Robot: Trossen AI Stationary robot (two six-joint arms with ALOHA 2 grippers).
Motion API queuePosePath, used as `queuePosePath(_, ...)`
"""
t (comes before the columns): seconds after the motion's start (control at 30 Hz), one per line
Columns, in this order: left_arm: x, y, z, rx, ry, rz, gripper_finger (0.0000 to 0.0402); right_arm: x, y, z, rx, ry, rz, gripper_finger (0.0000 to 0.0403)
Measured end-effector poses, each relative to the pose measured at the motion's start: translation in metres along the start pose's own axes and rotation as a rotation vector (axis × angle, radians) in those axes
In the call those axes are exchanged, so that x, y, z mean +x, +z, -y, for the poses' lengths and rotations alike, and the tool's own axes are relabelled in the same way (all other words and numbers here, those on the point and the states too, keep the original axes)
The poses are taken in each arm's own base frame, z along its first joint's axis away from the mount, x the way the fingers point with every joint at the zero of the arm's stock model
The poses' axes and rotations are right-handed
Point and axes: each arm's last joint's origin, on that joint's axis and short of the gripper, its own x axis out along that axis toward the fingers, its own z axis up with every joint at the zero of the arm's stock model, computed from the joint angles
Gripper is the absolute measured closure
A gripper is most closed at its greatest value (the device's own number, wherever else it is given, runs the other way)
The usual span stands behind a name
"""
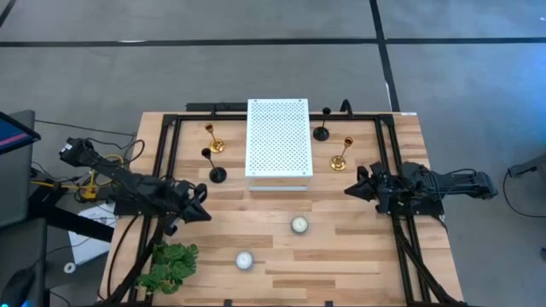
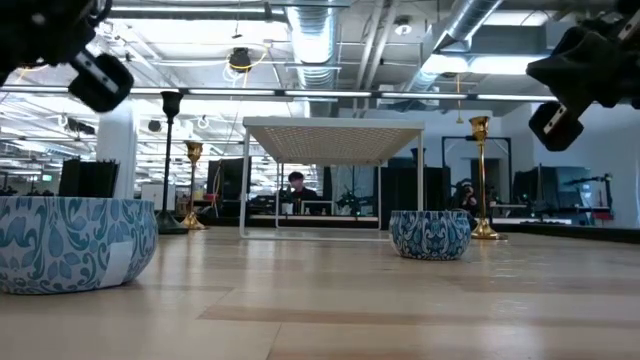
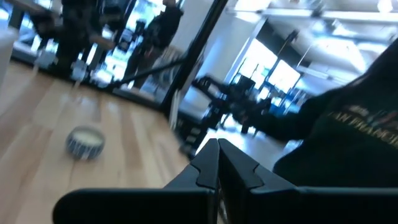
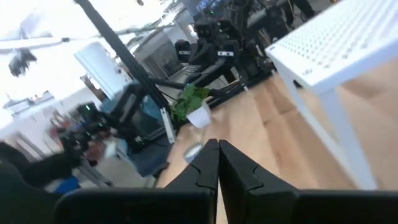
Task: Pick & Place candle stick holders
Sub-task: Put the large golden candle holder on the shelf
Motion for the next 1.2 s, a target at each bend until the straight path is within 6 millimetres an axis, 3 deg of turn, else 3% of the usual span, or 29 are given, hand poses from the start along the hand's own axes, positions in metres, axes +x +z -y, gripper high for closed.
queuePosePath(0.17,0.000,0.007,0.003,-0.003,-0.021,0.081,0.0396,0.000,0.000,0.000,0.030,0.001,0.001,0.0403)
queuePosePath(0.93,-0.001,0.013,0.005,0.003,-0.021,0.145,0.0396,0.000,0.001,0.000,0.030,0.003,0.007,0.0403)
queuePosePath(1.2,-0.002,0.016,0.003,-0.010,0.068,0.210,0.0396,-0.001,0.012,-0.008,0.013,0.069,0.130,0.0403)
